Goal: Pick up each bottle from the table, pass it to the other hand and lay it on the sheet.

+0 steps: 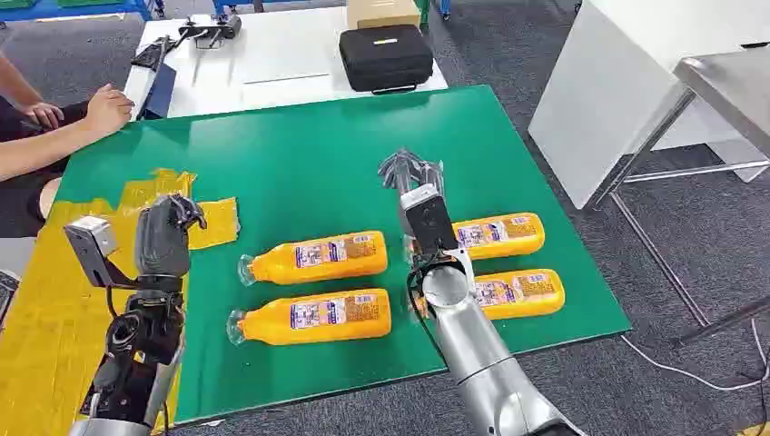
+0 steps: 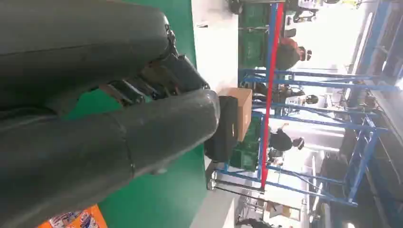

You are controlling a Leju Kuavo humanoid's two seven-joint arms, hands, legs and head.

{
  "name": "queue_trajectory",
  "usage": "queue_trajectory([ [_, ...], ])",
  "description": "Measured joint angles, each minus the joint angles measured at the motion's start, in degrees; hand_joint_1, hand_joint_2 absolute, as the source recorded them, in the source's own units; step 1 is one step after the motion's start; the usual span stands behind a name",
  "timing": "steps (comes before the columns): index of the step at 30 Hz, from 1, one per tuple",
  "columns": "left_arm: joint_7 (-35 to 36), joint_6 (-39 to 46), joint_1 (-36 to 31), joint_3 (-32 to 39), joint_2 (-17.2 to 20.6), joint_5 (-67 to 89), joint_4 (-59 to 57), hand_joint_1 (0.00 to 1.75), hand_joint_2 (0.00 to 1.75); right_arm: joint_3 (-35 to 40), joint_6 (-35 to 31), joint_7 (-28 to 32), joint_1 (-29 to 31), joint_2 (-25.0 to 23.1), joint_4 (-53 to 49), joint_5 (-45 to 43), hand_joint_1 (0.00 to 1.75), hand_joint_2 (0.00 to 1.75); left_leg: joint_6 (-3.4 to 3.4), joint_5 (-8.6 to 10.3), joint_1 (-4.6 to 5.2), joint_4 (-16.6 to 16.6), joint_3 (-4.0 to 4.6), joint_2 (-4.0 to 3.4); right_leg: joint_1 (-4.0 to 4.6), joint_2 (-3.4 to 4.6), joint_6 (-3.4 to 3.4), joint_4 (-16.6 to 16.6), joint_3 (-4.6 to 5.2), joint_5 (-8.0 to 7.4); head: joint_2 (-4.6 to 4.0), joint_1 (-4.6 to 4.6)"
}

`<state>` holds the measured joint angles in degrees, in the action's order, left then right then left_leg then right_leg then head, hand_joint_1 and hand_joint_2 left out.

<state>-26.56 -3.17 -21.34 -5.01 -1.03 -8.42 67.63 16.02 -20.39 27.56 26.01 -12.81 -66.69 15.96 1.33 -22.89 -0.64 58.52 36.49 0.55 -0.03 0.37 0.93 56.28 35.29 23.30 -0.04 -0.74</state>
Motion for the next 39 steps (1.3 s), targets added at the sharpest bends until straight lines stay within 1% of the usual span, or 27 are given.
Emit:
queue_trajectory([
  [2, 0.0, 0.0, 0.0, 0.0, 0.0, 0.0, 0.0, 1.75, 0.0, 0.0, 0.0, 0.0, 0.0, 0.0, 0.0, 0.0, 1.75, 0.0, 0.0, 0.0, 0.0, 0.0, 0.0, 0.0, 0.0, 0.0, 0.0, 0.0, 0.0, 0.0, 0.0, 0.0],
  [3, -0.4, -1.1, 0.1, -0.1, -0.2, 0.4, 0.1, 1.75, 0.0, 0.0, 1.1, 0.0, -0.4, 0.1, -0.2, -1.0, 1.75, 0.0, 0.0, 0.0, 0.0, 0.0, -0.08, -0.03, 0.0, 0.02, 0.0, 0.0, 0.12, 0.0, 0.0, 0.0],
  [4, -1.5, -3.7, 1.0, 0.0, -1.0, 1.6, 0.9, 1.75, 0.0, -0.3, 4.3, 0.3, -2.5, 0.4, -2.2, -3.5, 1.75, 0.0, 0.01, 0.0, 0.0, 0.0, -0.12, 0.03, 0.0, -0.03, 0.0, -0.1, 0.06, 0.02, 0.0, -0.13],
  [5, -3.0, -7.6, 2.9, -0.2, -2.7, 4.0, 3.6, 1.75, 0.0, -1.3, 9.9, 0.9, -6.8, 1.0, -7.2, -7.1, 1.75, 0.0, 0.07, -0.05, 0.01, 0.0, -0.13, 0.32, -0.01, -0.24, 0.12, -0.1, -0.12, 0.19, 0.0, -0.02],
  [6, -3.7, -9.5, 4.8, -0.5, -4.3, 5.8, 6.0, 1.75, 0.0, -2.2, 13.9, 1.4, -11.0, 1.5, -11.0, -8.9, 1.75, 0.0, 0.08, -0.07, 0.02, 0.0, -0.08, 0.68, -0.04, -0.55, 0.34, 0.0, -0.28, 0.33, 0.0, 0.0],
  [7, -3.7, -9.7, 6.5, -0.9, -5.5, 6.9, 7.8, 1.75, 0.0, -3.4, 16.9, 1.7, -14.4, 1.8, -13.9, -9.4, 1.75, 0.0, 0.12, -0.1, 0.03, 0.0, 0.04, 0.73, -0.05, -0.6, 0.34, 0.0, -0.24, 0.33, 0.0, 0.04],
  [8, -3.6, -9.8, 7.9, -1.4, -6.4, 7.3, 9.2, 1.75, 0.0, -4.4, 18.5, 1.9, -16.9, 1.9, -15.9, -9.4, 1.75, 0.0, 0.13, -0.12, 0.06, 0.0, 0.23, 0.68, -0.08, -0.56, 0.34, 0.0, -0.08, 0.31, 0.0, 0.07],
  [9, -3.6, -9.8, 8.6, -1.5, -7.1, 7.3, 10.4, 1.75, 0.0, -5.2, 19.4, 1.9, -18.5, 2.1, -17.9, -9.3, 1.75, 0.0, 0.13, -0.18, 0.1, 0.0, 0.34, 0.57, -0.12, -0.44, 0.36, 0.0, 0.09, 0.28, 0.0, -0.02],
  [11, -3.5, -10.1, 9.3, -1.4, -8.1, 7.3, 12.1, 1.75, 0.0, -6.4, 20.0, 1.9, -20.7, 2.2, -20.9, -8.9, 1.75, 0.0, 0.2, -0.32, 0.18, 0.0, 0.29, 0.32, -0.19, -0.27, 0.36, -0.1, 0.16, 0.28, 0.0, -0.08],
  [15, -3.5, -10.3, 10.2, -1.1, -9.1, 7.2, 13.9, 1.75, 0.0, -7.8, 20.1, 1.8, -22.2, 2.3, -23.7, -8.3, 1.75, 0.0, 0.22, -0.22, 0.17, 0.0, 0.28, 0.33, -0.16, -0.28, 0.34, -0.1, 0.15, 0.25, 0.0, -0.02],
  [16, -3.5, -10.4, 10.4, -0.9, -9.2, 7.2, 14.4, 0.38, 0.0, -7.9, 20.2, 1.7, -22.4, 2.3, -24.2, -8.2, 1.75, 0.0, 0.21, -0.2, 0.17, 0.0, 0.27, 0.33, -0.14, -0.28, 0.32, -0.1, 0.16, 0.21, 0.0, -0.04],
  [17, -3.5, -10.4, 10.6, -0.6, -9.3, 7.2, 14.8, 0.0, 0.0, -8.1, 20.2, 1.6, -22.6, 2.3, -24.6, -8.1, 1.59, 0.0, 0.19, -0.17, 0.15, 0.0, 0.27, 0.32, -0.11, -0.28, 0.23, 0.0, 0.16, 0.16, 0.0, -0.02],
  [18, -3.5, -10.4, 10.7, -0.2, -9.3, 7.1, 15.3, 0.0, 0.0, -8.2, 20.3, 1.4, -22.7, 2.3, -25.0, -8.0, 0.24, 0.0, 0.19, -0.11, 0.13, 0.0, 0.27, 0.32, -0.09, -0.28, 0.2, 0.0, 0.16, 0.14, 0.0, -0.04],
  [19, -3.5, -10.3, 10.8, 0.1, -9.3, 7.1, 15.5, 0.0, 0.0, -8.3, 20.4, 1.2, -22.7, 2.3, -25.2, -8.0, 0.0, 0.0, 0.18, -0.09, 0.12, 0.0, 0.27, 0.31, -0.07, -0.28, 0.2, 0.0, 0.16, 0.13, 0.0, -0.02],
  [24, -3.3, -9.0, 11.5, 2.6, -9.4, 4.9, 17.6, 0.0, 0.0, -9.1, 19.7, 1.0, -22.8, 2.1, -26.2, -7.1, 0.0, 0.0, 0.14, -0.04, 0.07, 0.0, 0.26, 0.29, -0.04, -0.27, 0.17, 0.0, 0.16, 0.11, 0.0, -0.04],
  [26, -3.1, -8.5, 12.0, 3.6, -9.5, 4.2, 18.7, 0.0, 0.0, -9.4, 17.7, 0.9, -22.8, 2.1, -26.5, -5.0, 0.0, 0.0, 0.16, -0.02, 0.06, 0.0, 0.25, 0.29, -0.03, -0.28, 0.17, 0.0, 0.16, 0.12, 0.0, -0.02],
  [27, -2.1, -7.7, 12.3, 4.2, -9.5, 4.4, 19.4, 0.0, 0.0, -9.6, 16.3, -0.6, -22.8, 2.1, -26.9, -2.6, 0.0, 0.0, 0.16, -0.02, 0.03, 0.0, 0.25, 0.29, -0.03, -0.28, 0.17, 0.0, 0.16, 0.12, 0.0, -0.02],
  [28, -1.2, -6.9, 12.5, 4.6, -9.6, 4.8, 19.9, 0.0, 0.0, -9.7, 15.3, -2.0, -22.8, 2.1, -27.4, -0.3, 0.0, 1.75, 0.16, -0.02, 0.02, 0.0, 0.26, 0.29, -0.03, -0.28, 0.17, 0.0, 0.16, 0.12, 0.0, -0.02],
  [30, 0.3, -4.9, 13.1, 5.2, -9.6, 6.2, 20.4, 0.0, 0.0, -9.9, 14.2, -4.3, -23.1, 2.2, -28.8, 4.8, 0.0, 1.75, 0.16, -0.03, 0.02, 0.0, 0.26, 0.29, -0.04, -0.28, 0.17, 0.0, 0.16, 0.12, 0.0, -0.04],
  [34, 2.9, -1.4, 14.0, 6.4, -9.5, 8.2, 20.2, 0.0, 0.0, -10.2, 14.7, -10.7, -24.2, 4.0, -31.0, 19.3, 0.0, 1.75, 0.17, -0.03, 0.04, 0.0, 0.26, 0.32, -0.05, -0.29, 0.17, 0.0, 0.17, 0.12, 0.0, -0.02],
  [35, 3.3, -0.7, 14.2, 7.1, -9.5, 7.6, 19.9, 0.0, 0.0, -10.4, 15.4, -12.8, -24.7, 5.0, -31.6, 23.4, 0.0, 1.75, 0.17, -0.03, 0.04, 0.0, 0.27, 0.33, -0.05, -0.29, 0.17, 0.0, 0.17, 0.12, 0.0, 0.0],
  [37, 3.4, -0.1, 14.4, 8.3, -9.5, 6.0, 19.2, 0.0, 0.0, -11.1, 16.3, -15.3, -25.9, 6.9, -33.0, 28.5, 0.0, 1.75, 0.18, -0.04, 0.07, 0.0, 0.28, 0.35, -0.06, -0.3, 0.18, 0.0, 0.16, 0.12, 0.0, -0.04],
  [38, 3.4, 0.1, 14.7, 8.9, -9.4, 5.3, 18.9, 0.0, 0.0, -11.5, 16.9, -16.0, -26.8, 8.4, -33.9, 30.7, 0.0, 1.75, 0.18, -0.04, 0.07, 0.0, 0.28, 0.35, -0.07, -0.3, 0.18, 0.0, 0.17, 0.12, 0.0, 0.0],
  [39, 3.3, 0.1, 14.9, 9.3, -9.3, 4.9, 18.6, 0.0, 0.0, -11.8, 17.4, -16.4, -27.5, 9.5, -34.4, 31.1, 0.0, 1.75, 0.19, -0.04, 0.08, 0.0, 0.28, 0.35, -0.07, -0.3, 0.18, 0.0, 0.16, 0.12, 0.0, -0.04],
])
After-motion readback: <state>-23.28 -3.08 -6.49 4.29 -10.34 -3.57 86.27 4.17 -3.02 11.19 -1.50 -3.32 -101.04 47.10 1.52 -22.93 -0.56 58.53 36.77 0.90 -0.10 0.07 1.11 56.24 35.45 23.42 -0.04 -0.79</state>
